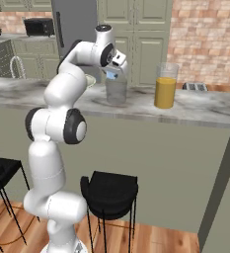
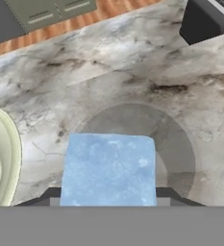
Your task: There are two ice cubes in the ice bowl. Place both ice cubes in the glass cup.
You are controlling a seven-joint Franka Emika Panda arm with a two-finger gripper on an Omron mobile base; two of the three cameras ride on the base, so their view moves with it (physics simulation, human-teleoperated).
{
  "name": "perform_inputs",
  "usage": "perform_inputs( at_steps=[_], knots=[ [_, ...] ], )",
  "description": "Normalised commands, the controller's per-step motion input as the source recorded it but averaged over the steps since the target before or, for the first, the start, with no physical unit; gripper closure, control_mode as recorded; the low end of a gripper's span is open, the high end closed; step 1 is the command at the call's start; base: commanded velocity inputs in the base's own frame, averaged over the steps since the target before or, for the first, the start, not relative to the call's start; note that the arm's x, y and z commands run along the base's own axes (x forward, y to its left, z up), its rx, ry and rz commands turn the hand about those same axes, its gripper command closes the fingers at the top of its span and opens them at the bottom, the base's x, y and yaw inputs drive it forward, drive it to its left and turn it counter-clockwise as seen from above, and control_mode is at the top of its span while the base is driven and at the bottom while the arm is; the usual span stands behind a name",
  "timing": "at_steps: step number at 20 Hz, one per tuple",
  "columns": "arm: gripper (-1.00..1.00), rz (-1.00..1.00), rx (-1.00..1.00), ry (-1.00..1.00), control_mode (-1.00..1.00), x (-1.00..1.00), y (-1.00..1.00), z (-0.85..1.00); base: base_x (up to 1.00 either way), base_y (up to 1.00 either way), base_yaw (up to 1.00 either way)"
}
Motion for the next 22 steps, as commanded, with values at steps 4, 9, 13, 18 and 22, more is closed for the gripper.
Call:
perform_inputs(
  at_steps=[4, 9, 13, 18, 22],
  knots=[
    [1.00, 0.00, 0.00, 0.00, -1.00, 0.00, 0.00, 0.00, 0.00, 0.00, 0.00],
    [1.00, 0.00, 0.00, 0.00, -1.00, -0.02, -0.11, 0.00, 0.00, 0.00, 0.00],
    [1.00, 0.00, 0.00, 0.00, -1.00, -0.07, -0.15, 0.00, 0.00, 0.00, 0.00],
    [1.00, 0.00, 0.00, 0.00, -1.00, 0.00, 0.00, 0.00, 0.00, 0.00, 0.00],
    [1.00, 0.00, 0.00, 0.00, -1.00, 0.00, 0.00, 0.00, 0.00, 0.00, 0.00]
  ],
)
